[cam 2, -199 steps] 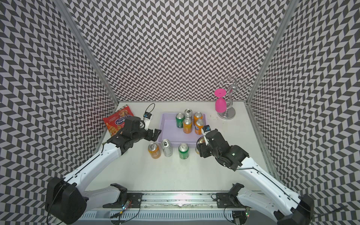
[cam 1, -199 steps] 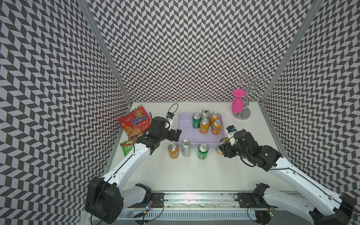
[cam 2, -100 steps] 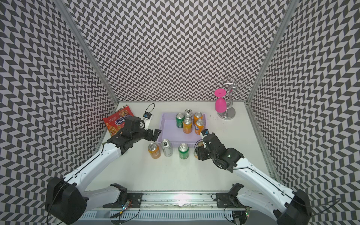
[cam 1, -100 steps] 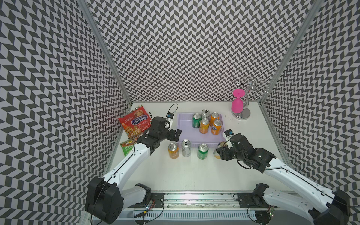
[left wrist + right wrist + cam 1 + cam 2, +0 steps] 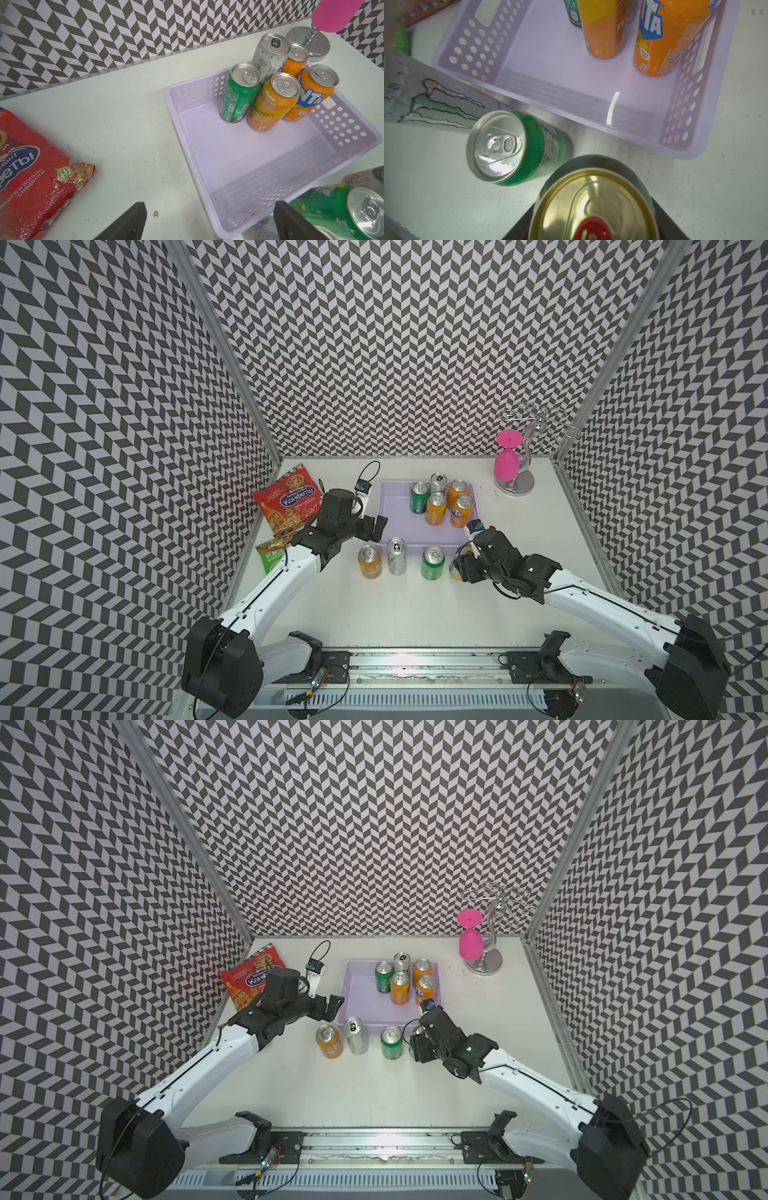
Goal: Take out the drinks from the basket
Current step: Place the drink at the center of the board.
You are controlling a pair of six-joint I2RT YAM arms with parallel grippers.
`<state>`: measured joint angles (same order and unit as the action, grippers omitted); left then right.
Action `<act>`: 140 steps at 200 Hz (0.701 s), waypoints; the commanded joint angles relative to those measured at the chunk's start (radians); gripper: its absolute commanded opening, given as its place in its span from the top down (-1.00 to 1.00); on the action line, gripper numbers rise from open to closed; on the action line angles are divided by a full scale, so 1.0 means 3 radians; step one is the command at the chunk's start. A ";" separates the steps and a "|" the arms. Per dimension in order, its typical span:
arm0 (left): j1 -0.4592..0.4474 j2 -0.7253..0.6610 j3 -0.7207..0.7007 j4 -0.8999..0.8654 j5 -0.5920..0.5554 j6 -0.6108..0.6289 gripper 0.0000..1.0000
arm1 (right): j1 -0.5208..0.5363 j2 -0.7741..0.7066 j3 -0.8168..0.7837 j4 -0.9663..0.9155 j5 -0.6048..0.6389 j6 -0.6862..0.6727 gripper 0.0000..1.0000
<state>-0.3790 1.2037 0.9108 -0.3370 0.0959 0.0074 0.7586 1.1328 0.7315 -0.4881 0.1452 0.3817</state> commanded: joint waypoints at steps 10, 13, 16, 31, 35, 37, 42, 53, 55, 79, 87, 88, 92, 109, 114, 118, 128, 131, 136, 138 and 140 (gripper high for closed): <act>0.0019 0.0026 -0.0004 0.0028 0.0036 0.0037 -0.99 | 0.0035 0.0032 -0.0013 0.0498 0.0154 0.0034 -0.27; 0.0019 0.0024 -0.0001 0.0028 0.0035 0.0038 -0.98 | 0.0037 0.0038 -0.0017 0.0509 0.0157 0.0036 -0.27; 0.0019 0.0027 -0.0003 0.0033 0.0038 0.0037 -0.99 | 0.0038 0.0042 -0.0018 0.0516 0.0159 0.0037 -0.27; 0.0019 0.0027 -0.0004 0.0028 0.0043 0.0038 -0.99 | 0.0038 0.0071 -0.0025 0.0558 0.0158 0.0032 -0.27; 0.0019 0.0027 -0.0003 0.0029 0.0043 0.0039 -0.99 | 0.0038 0.0082 -0.0027 0.0565 0.0154 0.0034 -0.28; 0.0018 0.0030 -0.0004 0.0029 0.0042 0.0038 -0.98 | 0.0038 0.0086 -0.0026 0.0567 0.0155 0.0033 -0.28; 0.0019 0.0030 -0.0003 0.0029 0.0043 0.0042 -0.99 | 0.0038 0.0098 -0.0023 0.0569 0.0159 0.0030 -0.28; 0.0020 0.0027 -0.0002 0.0029 0.0043 0.0038 -0.98 | 0.0038 0.0127 -0.0016 0.0569 0.0179 0.0026 -0.28; 0.0021 0.0027 -0.0003 0.0029 0.0042 0.0041 -0.98 | 0.0042 0.0133 -0.0017 0.0569 0.0183 0.0024 -0.28; 0.0021 0.0030 -0.0004 0.0029 0.0041 0.0042 -0.99 | 0.0043 0.0169 -0.0016 0.0569 0.0245 0.0013 -0.29; 0.0020 0.0033 -0.0004 0.0029 0.0041 0.0044 -0.99 | 0.0043 0.0176 -0.0019 0.0564 0.0264 0.0007 -0.30; 0.0018 0.0035 -0.0004 0.0029 0.0042 0.0040 -0.99 | 0.0043 0.0176 -0.0017 0.0564 0.0266 0.0007 -0.30; 0.0015 0.0033 -0.0004 0.0029 0.0039 0.0042 -0.98 | 0.0043 0.0179 -0.0015 0.0563 0.0268 0.0003 -0.30; 0.0018 0.0032 -0.0006 0.0028 0.0044 0.0041 -0.99 | 0.0043 0.0194 -0.0016 0.0569 0.0275 -0.0012 -0.30; 0.0018 0.0032 -0.0004 0.0029 0.0047 0.0041 -0.99 | 0.0043 0.0204 -0.0015 0.0572 0.0273 -0.0012 -0.31; 0.0016 0.0032 -0.0004 0.0030 0.0044 0.0044 -0.99 | 0.0043 0.0211 -0.0019 0.0578 0.0278 -0.0009 -0.31; 0.0020 0.0032 -0.0004 0.0029 0.0046 0.0041 -0.98 | 0.0042 0.0225 -0.0024 0.0587 0.0275 -0.0011 -0.32; 0.0020 0.0033 -0.0004 0.0029 0.0045 0.0043 -0.99 | 0.0043 0.0230 -0.0025 0.0592 0.0271 -0.0013 -0.32; 0.0017 0.0038 -0.0004 0.0029 0.0046 0.0045 -0.99 | 0.0043 0.0236 -0.0029 0.0599 0.0261 -0.0013 -0.32; 0.0020 0.0038 -0.0004 0.0029 0.0048 0.0044 -0.99 | 0.0043 0.0236 -0.0027 0.0604 0.0256 -0.0014 -0.32; 0.0021 0.0037 -0.0004 0.0030 0.0047 0.0042 -0.99 | 0.0043 0.0239 -0.0028 0.0606 0.0251 -0.0013 -0.32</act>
<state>-0.3790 1.2049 0.9108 -0.3370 0.0998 0.0074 0.7639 1.2041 0.7166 -0.4168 0.1963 0.3843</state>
